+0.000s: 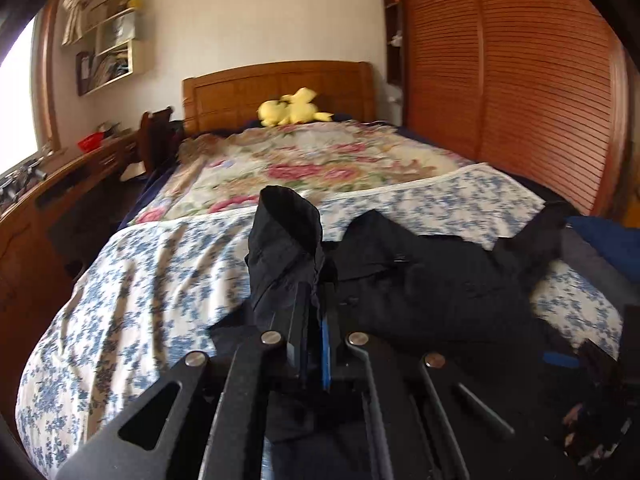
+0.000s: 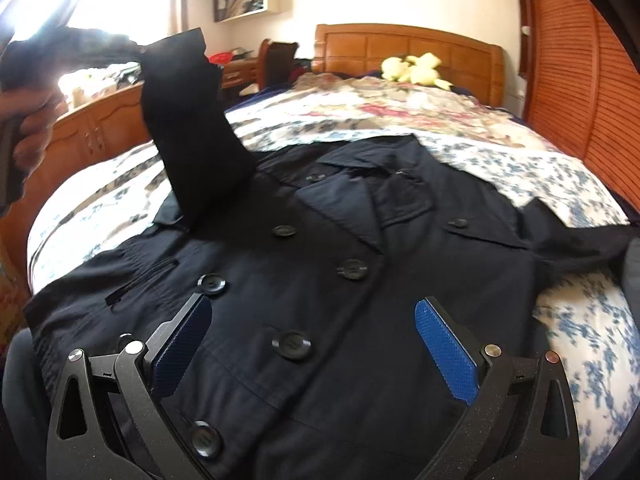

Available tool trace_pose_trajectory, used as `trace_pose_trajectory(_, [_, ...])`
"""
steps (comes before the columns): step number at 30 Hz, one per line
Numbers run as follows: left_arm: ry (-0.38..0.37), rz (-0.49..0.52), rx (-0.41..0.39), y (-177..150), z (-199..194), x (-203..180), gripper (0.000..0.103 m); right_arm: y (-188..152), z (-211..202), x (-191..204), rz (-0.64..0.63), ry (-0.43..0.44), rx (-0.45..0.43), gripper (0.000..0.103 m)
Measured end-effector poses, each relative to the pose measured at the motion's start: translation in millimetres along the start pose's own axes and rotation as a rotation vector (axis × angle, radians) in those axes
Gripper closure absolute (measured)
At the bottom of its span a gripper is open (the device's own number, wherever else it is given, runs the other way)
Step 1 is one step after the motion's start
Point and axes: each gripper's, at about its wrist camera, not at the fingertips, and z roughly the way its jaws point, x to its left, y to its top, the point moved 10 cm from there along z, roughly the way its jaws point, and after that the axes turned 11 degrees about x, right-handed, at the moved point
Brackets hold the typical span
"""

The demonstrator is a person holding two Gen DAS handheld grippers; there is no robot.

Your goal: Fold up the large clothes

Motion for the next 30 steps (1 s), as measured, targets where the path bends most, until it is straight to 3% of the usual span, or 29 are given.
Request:
trace_pose_trajectory(6, [-0.075,0.073,-0.007,-19,-26,-62,0.103,0,-41,-31,0.045,-0.047,-0.053,0.000])
trace_pose_trajectory(12, [-0.108,0.094,0.019,-51,-36,-91,0.101,8,-64,-49,0.080,-0.060,-0.091,0.000])
trace_pose_trajectory(16, [-0.097,0.096,0.041,-74,-33,-97,0.093,17,-66,-49,0.091,-0.053,-0.100,0.000])
trace_pose_trajectory(20, [-0.094,0.083,0.031,-93,-37,-95,0.077,21,-61,-40,0.078,-0.045,-0.096,0.000])
trace_pose_trajectory(26, [-0.094,0.020,0.029,-124,-48,-78,0.067,21,-46,-26,0.050,-0.040,-0.069,0.000])
trace_pose_trajectory(30, [-0.068,-0.025,0.035,-145,-52,-59,0.066,19,-34,-20,0.041,-0.039,-0.049,0.000])
